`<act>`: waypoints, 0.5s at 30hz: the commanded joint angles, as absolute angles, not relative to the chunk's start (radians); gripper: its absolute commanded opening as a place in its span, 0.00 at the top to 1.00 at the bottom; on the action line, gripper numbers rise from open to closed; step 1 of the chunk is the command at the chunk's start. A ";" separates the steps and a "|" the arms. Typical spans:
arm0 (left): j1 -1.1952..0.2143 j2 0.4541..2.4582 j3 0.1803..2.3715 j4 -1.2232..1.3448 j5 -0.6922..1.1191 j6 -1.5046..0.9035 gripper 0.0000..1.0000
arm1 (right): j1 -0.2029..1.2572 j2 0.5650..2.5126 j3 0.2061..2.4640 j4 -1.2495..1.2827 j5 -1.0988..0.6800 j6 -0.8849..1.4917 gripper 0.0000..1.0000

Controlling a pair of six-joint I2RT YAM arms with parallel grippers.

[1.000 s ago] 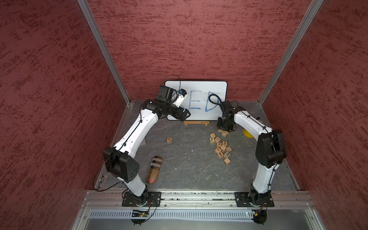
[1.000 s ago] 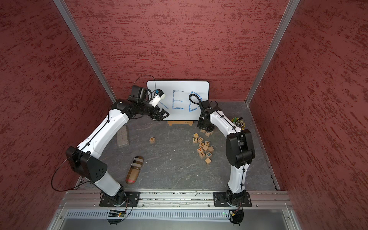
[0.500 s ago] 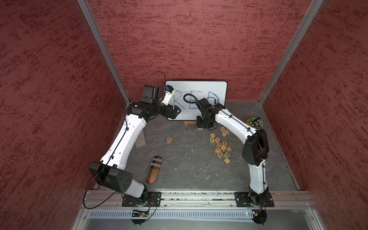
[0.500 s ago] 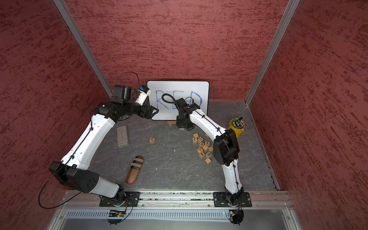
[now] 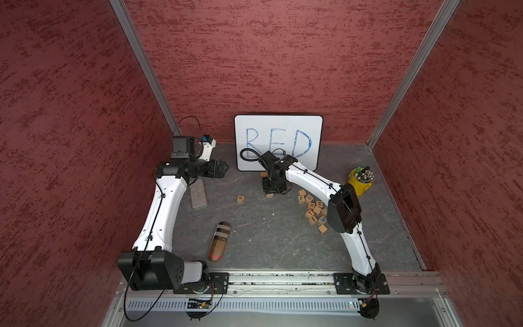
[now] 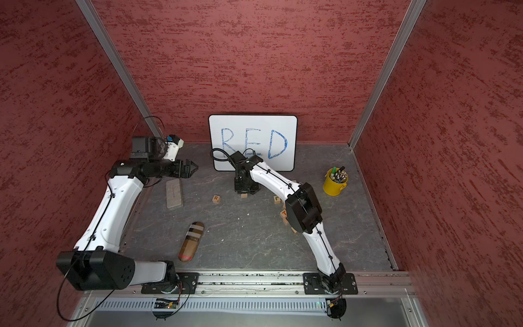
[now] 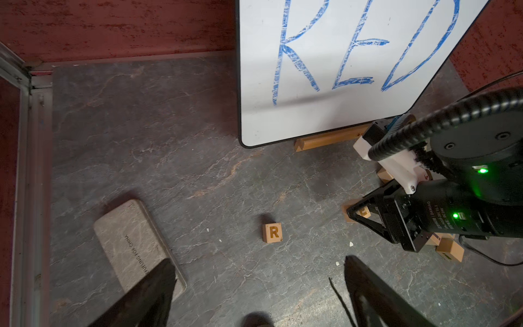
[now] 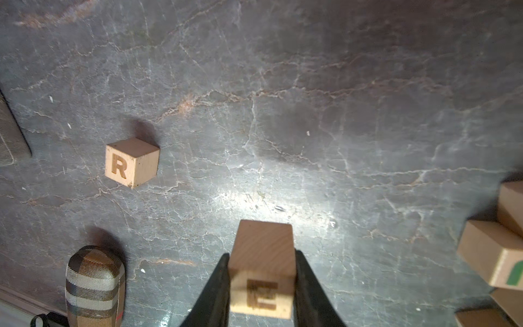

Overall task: Assemble the uppercase word "red" with letter blocks
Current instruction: Place the letter block at the center of the board.

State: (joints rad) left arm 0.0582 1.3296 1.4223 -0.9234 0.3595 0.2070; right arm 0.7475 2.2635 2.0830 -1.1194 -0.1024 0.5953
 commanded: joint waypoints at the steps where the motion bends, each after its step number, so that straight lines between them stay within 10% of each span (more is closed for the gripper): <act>1: 0.064 1.304 1.391 -0.910 0.375 0.237 0.06 | 0.770 2.311 2.141 -1.149 -0.113 0.617 0.72; 15: 0.037 1.312 1.362 -0.867 0.387 0.232 0.06 | 0.792 2.389 2.174 -1.143 -0.112 0.637 0.71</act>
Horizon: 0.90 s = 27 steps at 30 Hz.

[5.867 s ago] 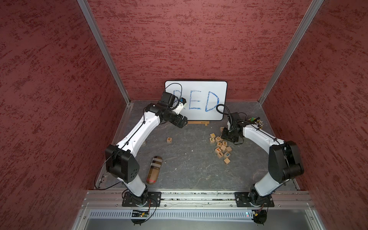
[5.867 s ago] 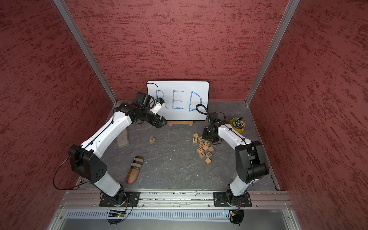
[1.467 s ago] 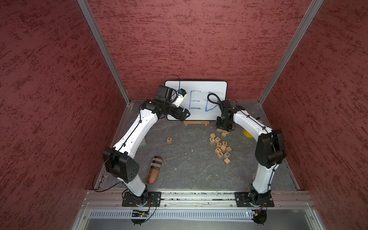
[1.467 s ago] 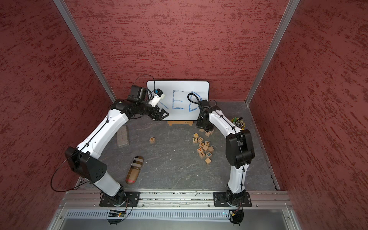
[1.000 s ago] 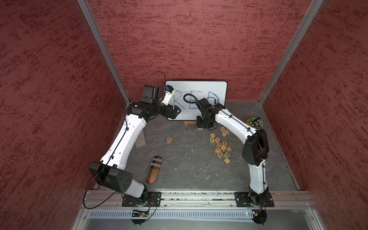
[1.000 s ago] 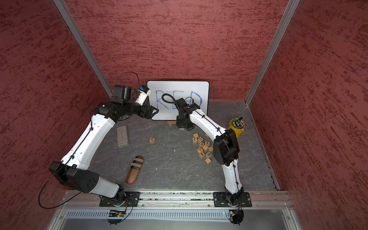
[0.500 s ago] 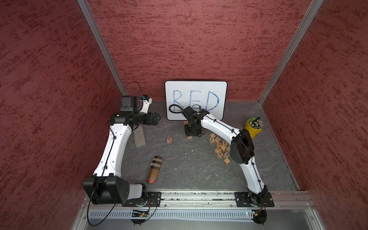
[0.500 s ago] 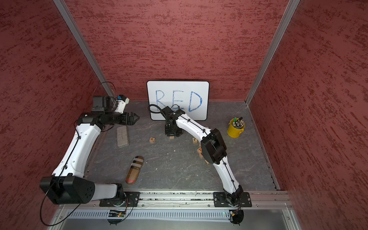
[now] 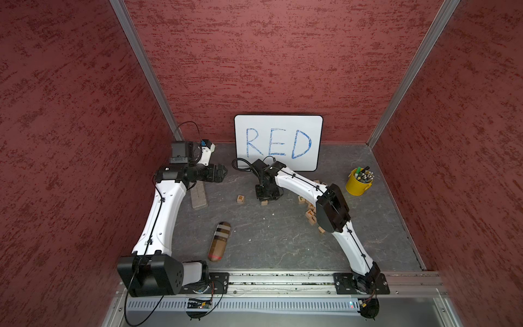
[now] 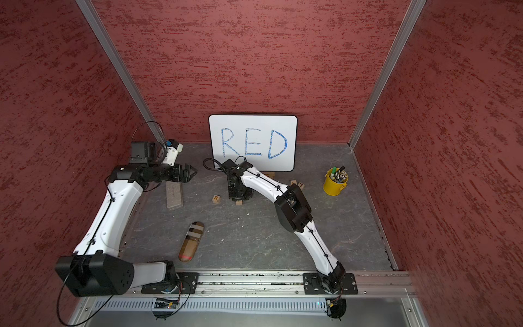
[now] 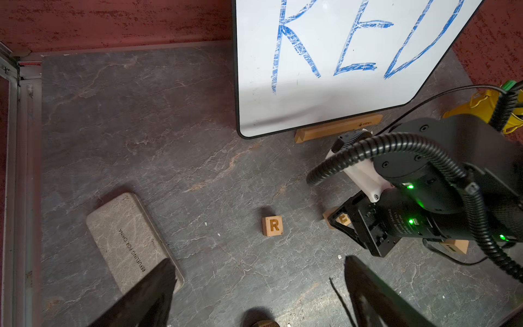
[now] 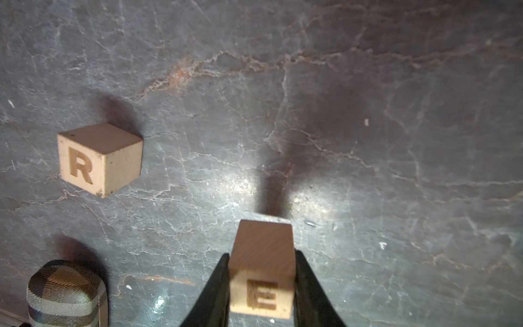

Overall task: Assemble the uppercase word "red" with letter blocks
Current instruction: Place the letter block at the center of the board.

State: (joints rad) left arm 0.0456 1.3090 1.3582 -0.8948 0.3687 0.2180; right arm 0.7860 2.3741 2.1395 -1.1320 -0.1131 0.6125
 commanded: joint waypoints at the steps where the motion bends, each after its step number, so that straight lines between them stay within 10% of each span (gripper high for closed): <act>1: 0.035 1.312 1.363 -0.866 0.387 0.232 0.06 | 0.791 2.396 2.180 -1.144 -0.112 0.638 0.71; 27: -0.012 1.314 1.387 -0.837 0.310 0.212 0.05 | 0.790 2.527 2.359 -1.229 -0.106 0.646 0.69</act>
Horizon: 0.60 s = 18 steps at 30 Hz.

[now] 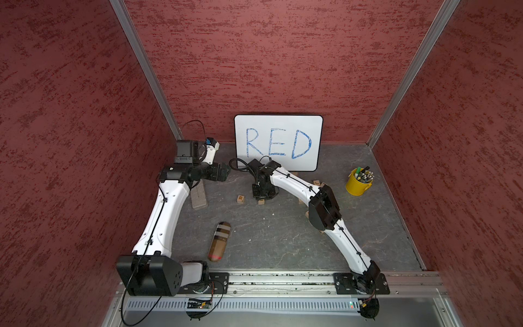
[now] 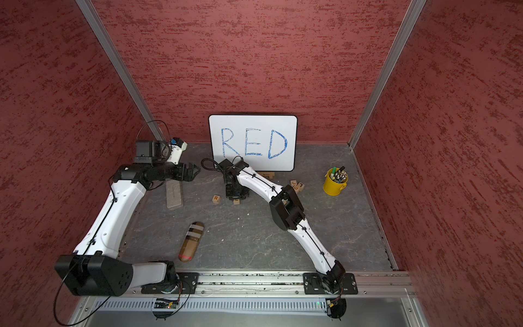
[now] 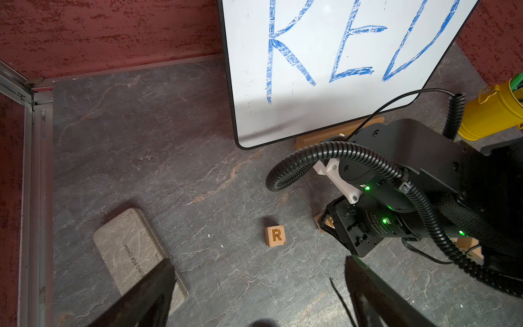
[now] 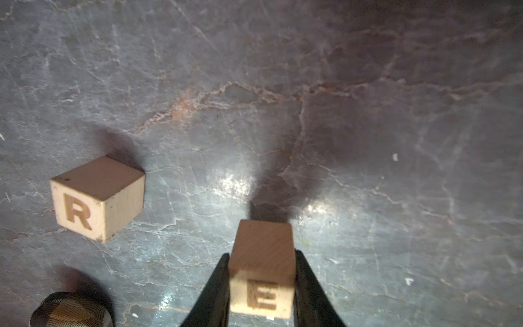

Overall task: Assemble the uppercase word "red" with letter blocks
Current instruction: Place the letter block at the center of the board.

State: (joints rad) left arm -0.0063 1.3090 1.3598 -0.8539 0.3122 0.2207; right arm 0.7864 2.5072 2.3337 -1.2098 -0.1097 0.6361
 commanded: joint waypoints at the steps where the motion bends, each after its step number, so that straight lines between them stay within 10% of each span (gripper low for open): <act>1: -0.012 1.314 1.386 -0.838 0.313 0.212 0.05 | 0.790 2.528 2.359 -1.228 -0.106 0.646 0.68; 18: -0.017 1.318 1.390 -0.846 0.325 0.204 0.05 | 0.789 2.492 2.359 -1.180 -0.082 0.640 0.55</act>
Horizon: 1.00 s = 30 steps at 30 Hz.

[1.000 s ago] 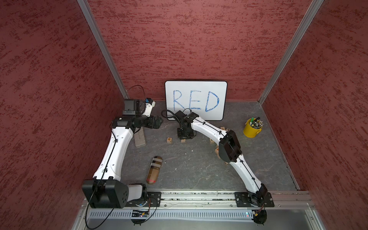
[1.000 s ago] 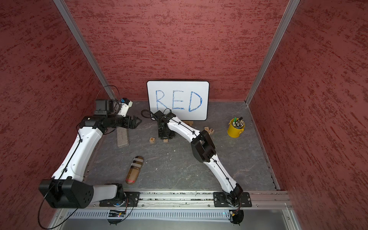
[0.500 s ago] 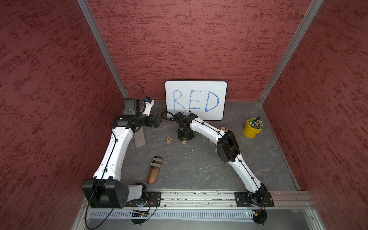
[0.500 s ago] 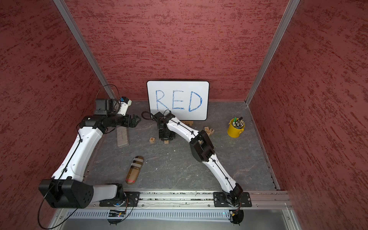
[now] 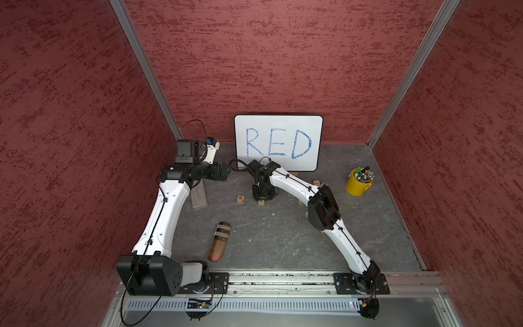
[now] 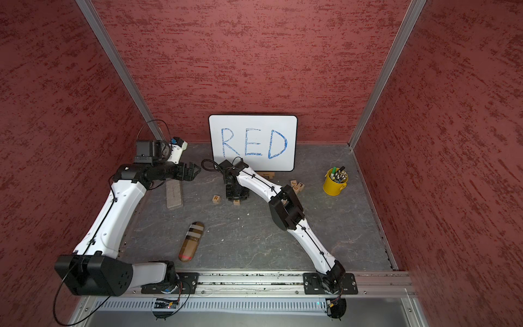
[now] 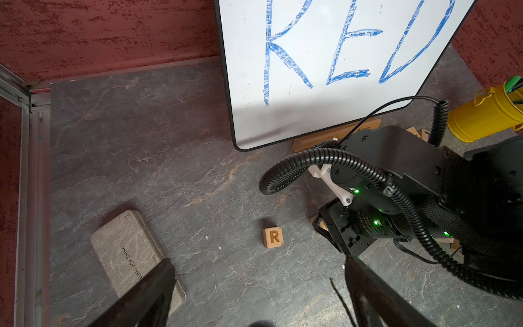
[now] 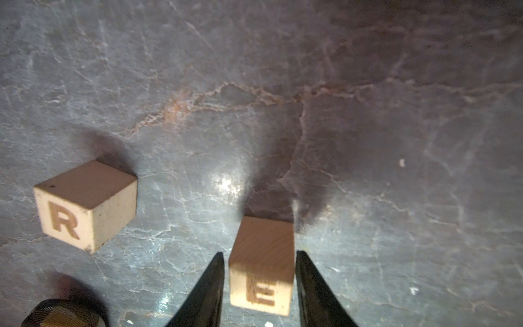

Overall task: Assemble the uppercase word "red" with letter blocks
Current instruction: Place the letter block at the center of the board.

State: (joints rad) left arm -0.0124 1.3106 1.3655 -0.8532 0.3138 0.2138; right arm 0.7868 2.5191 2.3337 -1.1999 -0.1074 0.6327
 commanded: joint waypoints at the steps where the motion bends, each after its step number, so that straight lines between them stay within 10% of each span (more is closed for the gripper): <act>1: -0.017 1.320 1.391 -0.846 0.325 0.205 0.05 | 0.790 2.484 2.359 -1.171 -0.080 0.639 0.55; 17: -0.017 1.334 1.431 -0.908 0.324 0.230 0.05 | 0.756 2.323 2.318 -1.159 -0.041 0.561 0.62; 30: -0.017 1.342 1.459 -0.943 0.361 0.227 0.05 | 0.706 2.125 1.819 -0.907 -0.058 0.553 0.85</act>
State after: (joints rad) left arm -0.0128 1.3243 1.4258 -0.9241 0.3332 0.2176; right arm 0.7120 2.1704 1.8534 -1.0084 -0.0448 0.5430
